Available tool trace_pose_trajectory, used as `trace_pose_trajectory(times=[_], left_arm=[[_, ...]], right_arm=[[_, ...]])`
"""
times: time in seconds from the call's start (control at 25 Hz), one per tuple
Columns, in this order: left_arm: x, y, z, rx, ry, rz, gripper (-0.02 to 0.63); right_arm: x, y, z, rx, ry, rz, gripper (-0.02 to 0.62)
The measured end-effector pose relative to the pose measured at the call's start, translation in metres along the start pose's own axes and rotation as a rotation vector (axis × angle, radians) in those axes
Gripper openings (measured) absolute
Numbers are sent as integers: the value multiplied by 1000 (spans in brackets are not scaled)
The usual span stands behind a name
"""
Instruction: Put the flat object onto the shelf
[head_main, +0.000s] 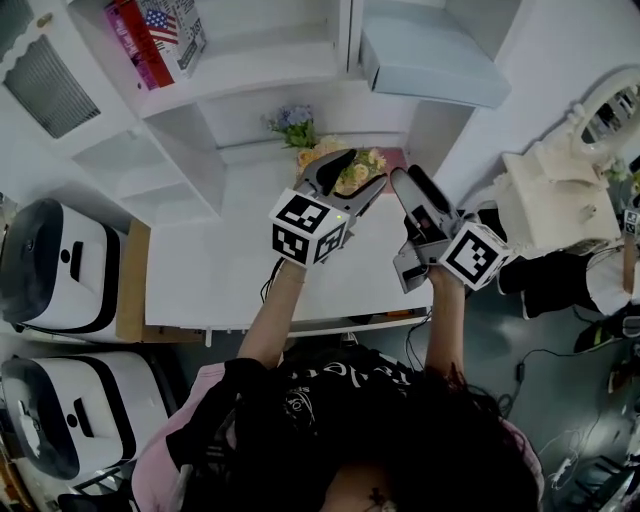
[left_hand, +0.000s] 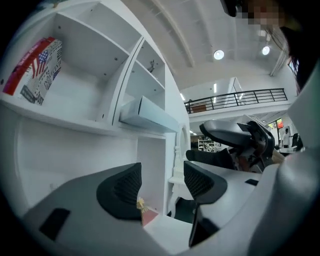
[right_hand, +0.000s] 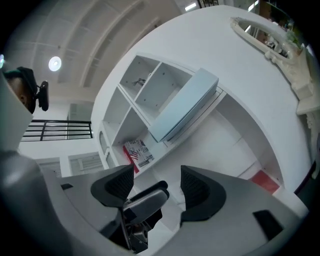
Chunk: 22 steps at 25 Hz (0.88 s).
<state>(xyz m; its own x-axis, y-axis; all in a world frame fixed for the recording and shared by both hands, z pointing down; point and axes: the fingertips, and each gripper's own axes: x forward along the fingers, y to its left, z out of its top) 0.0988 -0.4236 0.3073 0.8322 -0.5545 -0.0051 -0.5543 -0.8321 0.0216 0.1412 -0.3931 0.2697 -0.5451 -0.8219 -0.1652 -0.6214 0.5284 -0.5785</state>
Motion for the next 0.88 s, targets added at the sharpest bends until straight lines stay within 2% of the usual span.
trace_pose_trajectory(times=[0.2,0.48,0.68,0.88], left_arm=[[-35,-22,-36,-80,6,-60,276],[-100,-60,-91,-78,82,-97,276],[-158,-77,-117,-120,106,-95,276],[-217,-93,-133,-95,132,-119,276]], right_arm=[[-19,13,-38,-82,40,0,320],[-54,40,-97,-225,86,12,319],[-71,68,-141,-255,108,21,319],[-96,92,-187,-257,122,-22,318]])
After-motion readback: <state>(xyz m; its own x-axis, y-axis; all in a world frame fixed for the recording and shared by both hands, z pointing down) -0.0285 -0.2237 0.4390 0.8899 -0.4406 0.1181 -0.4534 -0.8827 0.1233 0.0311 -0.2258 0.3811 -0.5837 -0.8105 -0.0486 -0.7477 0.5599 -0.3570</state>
